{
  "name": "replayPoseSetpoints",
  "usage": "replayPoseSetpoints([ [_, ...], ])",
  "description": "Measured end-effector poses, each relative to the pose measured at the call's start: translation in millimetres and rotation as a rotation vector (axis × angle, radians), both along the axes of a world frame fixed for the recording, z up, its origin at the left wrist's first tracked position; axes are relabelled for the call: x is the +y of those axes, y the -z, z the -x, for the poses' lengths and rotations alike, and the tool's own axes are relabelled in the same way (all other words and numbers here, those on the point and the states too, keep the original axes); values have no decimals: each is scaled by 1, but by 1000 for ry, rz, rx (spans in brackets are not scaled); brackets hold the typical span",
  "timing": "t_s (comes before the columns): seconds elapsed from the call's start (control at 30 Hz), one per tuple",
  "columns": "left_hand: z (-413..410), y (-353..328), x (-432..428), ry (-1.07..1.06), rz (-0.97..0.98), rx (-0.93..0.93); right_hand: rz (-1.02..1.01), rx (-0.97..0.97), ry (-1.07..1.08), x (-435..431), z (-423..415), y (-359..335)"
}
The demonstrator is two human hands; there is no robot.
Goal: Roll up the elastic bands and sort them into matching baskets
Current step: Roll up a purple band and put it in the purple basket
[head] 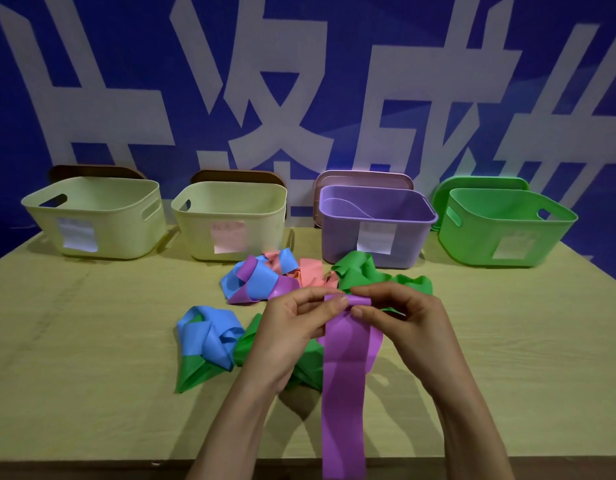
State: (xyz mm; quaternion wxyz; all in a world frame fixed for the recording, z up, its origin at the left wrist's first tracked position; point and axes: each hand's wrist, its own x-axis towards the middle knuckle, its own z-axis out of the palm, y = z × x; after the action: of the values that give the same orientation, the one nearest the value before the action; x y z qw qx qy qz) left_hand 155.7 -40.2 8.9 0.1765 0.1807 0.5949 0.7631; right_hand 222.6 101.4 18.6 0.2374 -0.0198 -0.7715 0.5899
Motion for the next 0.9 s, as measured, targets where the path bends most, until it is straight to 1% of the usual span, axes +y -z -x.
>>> replayPoseSetpoints([
  [0.1, 0, 2, 1, -60, 18, 60, 10, -5, -8, 1, 0, 0],
  [0.23, -2, 2, 3, -125, -6, 115, 92, -36, -69, 2, -1, -2],
  [0.33, -3, 2, 3, -152, -2, 159, 21, -90, -75, 2, 0, -3],
  [0.4, -3, 1, 3, -156, 5, 167, 19, -83, -65, 1, 1, -2],
  [0.53, -2, 0, 3, -115, -25, 125, 54, -33, -35, 1, 2, 1],
  [0.63, -1, 2, 3, -64, -37, 64, 137, -11, -23, -1, 2, 3],
  [0.77, 0, 5, 3, -48, 45, -37, 243, 14, -34, 2, 1, 2],
  [0.9, -1, 4, 1, -31, 67, -38, 266, 18, -56, 4, -1, 2],
])
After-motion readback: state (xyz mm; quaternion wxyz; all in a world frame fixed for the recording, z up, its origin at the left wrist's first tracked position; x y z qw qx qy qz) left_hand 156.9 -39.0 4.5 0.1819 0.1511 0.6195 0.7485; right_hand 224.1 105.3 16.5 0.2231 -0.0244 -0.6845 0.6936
